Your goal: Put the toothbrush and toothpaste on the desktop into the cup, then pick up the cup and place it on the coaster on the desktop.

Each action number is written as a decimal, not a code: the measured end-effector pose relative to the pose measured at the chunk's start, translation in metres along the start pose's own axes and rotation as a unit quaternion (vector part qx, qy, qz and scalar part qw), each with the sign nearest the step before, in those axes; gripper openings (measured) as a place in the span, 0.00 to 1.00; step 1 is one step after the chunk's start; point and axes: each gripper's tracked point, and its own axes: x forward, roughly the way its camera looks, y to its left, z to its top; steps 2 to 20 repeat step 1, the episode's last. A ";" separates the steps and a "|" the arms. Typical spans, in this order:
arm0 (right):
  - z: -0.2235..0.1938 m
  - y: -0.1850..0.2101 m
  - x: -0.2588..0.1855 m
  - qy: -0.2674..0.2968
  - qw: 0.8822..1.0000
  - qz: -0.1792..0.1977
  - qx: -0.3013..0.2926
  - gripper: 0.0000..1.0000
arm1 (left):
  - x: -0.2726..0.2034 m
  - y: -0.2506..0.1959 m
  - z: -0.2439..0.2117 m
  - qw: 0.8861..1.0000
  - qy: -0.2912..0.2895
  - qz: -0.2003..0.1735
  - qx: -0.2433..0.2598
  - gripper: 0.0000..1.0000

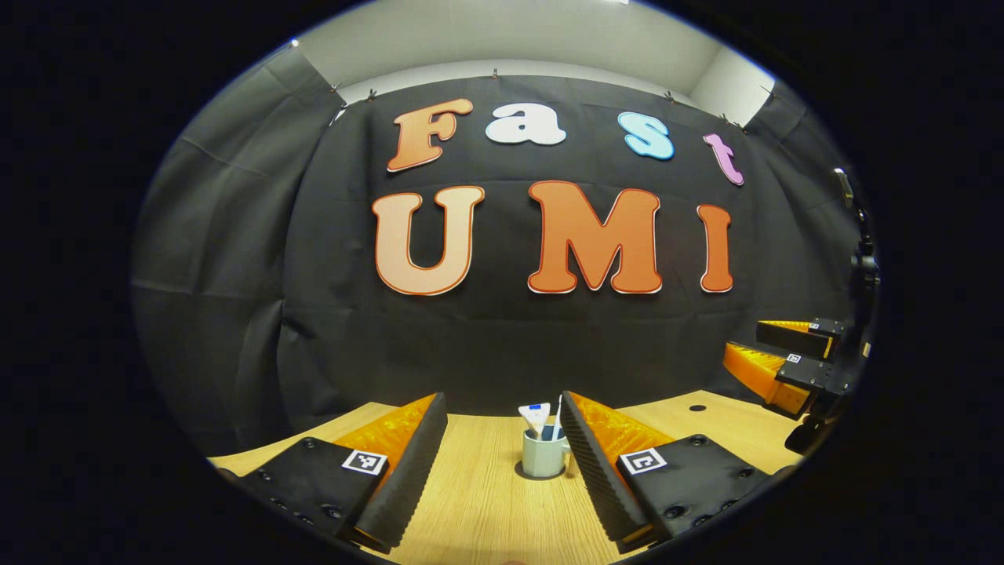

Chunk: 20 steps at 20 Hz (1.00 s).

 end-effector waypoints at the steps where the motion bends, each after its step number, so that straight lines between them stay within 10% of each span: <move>1: -0.002 -0.001 0.001 0.003 1.000 -0.002 0.003 0.87 | 0.001 -0.002 0.000 1.000 0.000 -0.002 0.001 0.91; 20: -0.002 -0.001 0.001 0.003 1.000 -0.002 0.003 0.87 | 0.001 -0.002 0.000 1.000 0.000 -0.002 0.001 0.91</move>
